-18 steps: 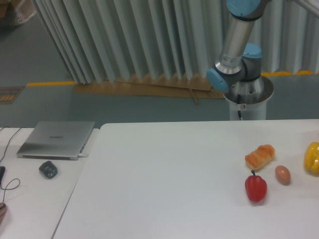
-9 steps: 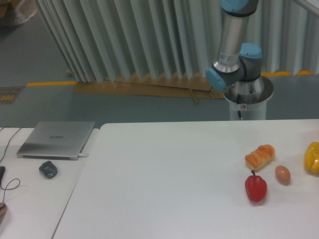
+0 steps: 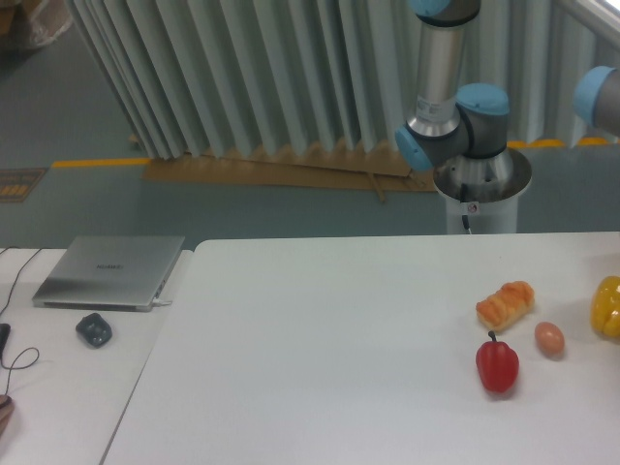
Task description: Place the green pepper in a basket
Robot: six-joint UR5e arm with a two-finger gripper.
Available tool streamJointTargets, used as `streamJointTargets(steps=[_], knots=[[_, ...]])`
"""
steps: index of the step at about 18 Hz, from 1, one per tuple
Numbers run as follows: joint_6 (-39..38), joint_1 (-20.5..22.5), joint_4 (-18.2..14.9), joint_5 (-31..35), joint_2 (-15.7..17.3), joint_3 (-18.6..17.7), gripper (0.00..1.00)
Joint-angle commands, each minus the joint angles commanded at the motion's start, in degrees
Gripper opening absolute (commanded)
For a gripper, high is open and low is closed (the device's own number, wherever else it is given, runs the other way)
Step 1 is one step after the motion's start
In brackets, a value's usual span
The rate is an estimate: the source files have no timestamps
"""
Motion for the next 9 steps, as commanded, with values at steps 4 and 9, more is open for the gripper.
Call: streamJointTargets(steps=[4, 9], knots=[[-0.2, -1.8, 0.1, -0.3, 0.4, -0.4, 1.00], [-1.5, -2.3, 0.1, -0.2, 0.5, -0.5, 1.00]])
